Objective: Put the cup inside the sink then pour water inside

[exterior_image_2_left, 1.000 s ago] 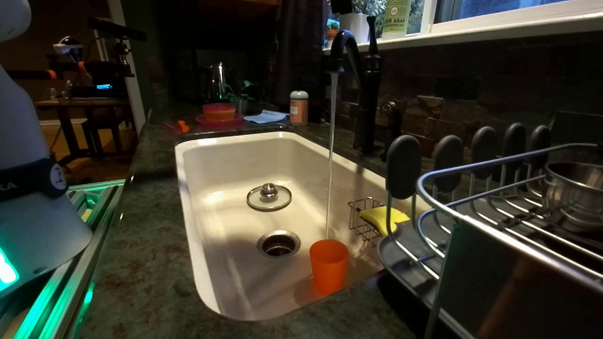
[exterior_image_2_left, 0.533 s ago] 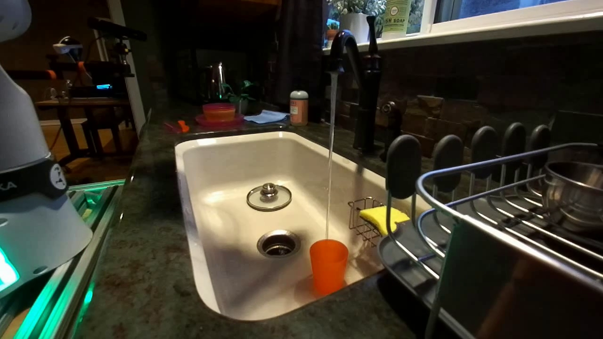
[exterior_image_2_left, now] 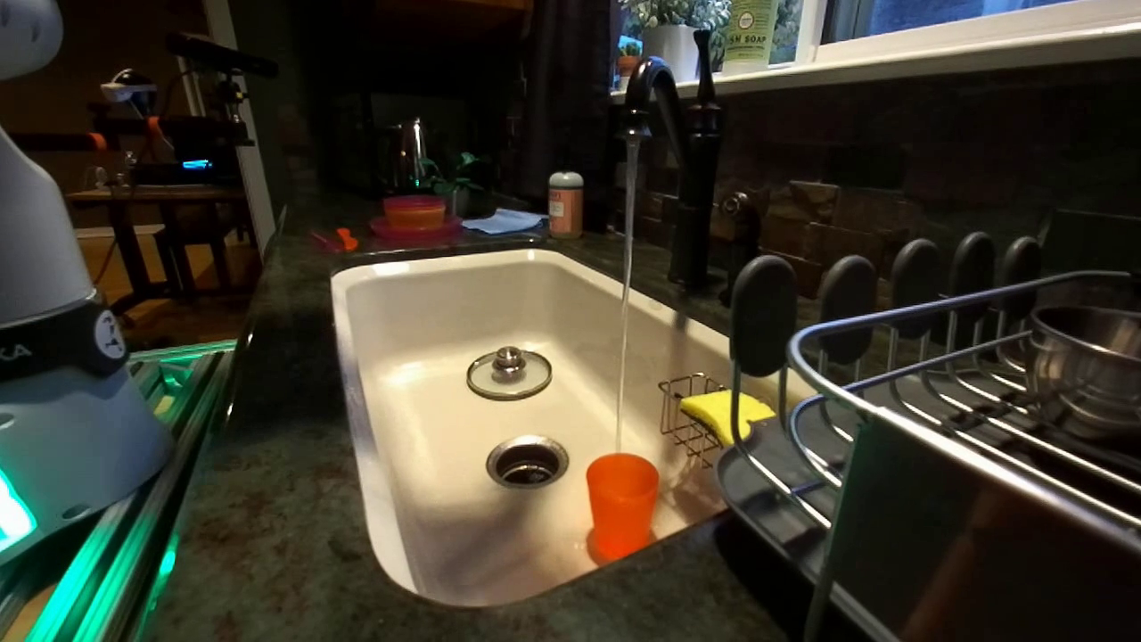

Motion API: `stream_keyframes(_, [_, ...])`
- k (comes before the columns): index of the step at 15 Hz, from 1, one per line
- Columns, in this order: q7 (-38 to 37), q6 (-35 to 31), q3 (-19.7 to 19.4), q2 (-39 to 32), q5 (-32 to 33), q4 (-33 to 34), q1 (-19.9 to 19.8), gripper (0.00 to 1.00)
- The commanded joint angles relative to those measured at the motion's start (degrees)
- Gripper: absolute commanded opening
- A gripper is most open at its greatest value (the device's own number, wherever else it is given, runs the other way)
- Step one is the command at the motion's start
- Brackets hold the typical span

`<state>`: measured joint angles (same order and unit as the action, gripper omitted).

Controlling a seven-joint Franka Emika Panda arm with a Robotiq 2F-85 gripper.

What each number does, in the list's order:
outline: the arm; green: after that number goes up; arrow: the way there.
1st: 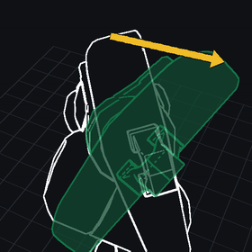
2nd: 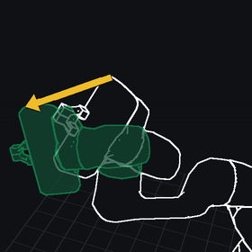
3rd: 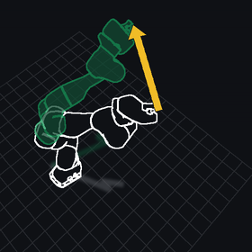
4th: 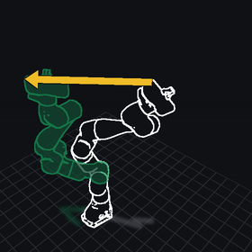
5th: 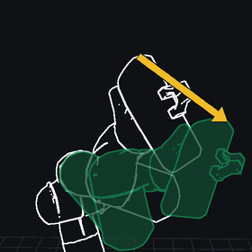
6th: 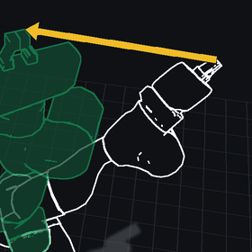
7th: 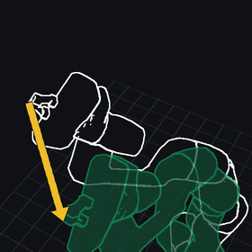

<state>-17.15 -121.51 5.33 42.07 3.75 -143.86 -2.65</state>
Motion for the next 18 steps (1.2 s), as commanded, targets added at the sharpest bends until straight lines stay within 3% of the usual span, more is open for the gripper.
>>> stream_keyframes(1, [3.0, -1.4, -1.9, 5.2, 0.6, -4.7, -1.2, 1.00])
stream_keyframes(4, [4.8, -0.2, -3.1, 5.7, 0.3, -4.6, -2.1, 1.00])
stream_keyframes(11, [1.0, 2.4, -4.1, 5.5, -2.7, -3.6, -4.3, 1.00])
stream_keyframes(18, [1.8, 0.7, -3.9, 4.5, -1.9, -3.1, -4.5, 1.00])
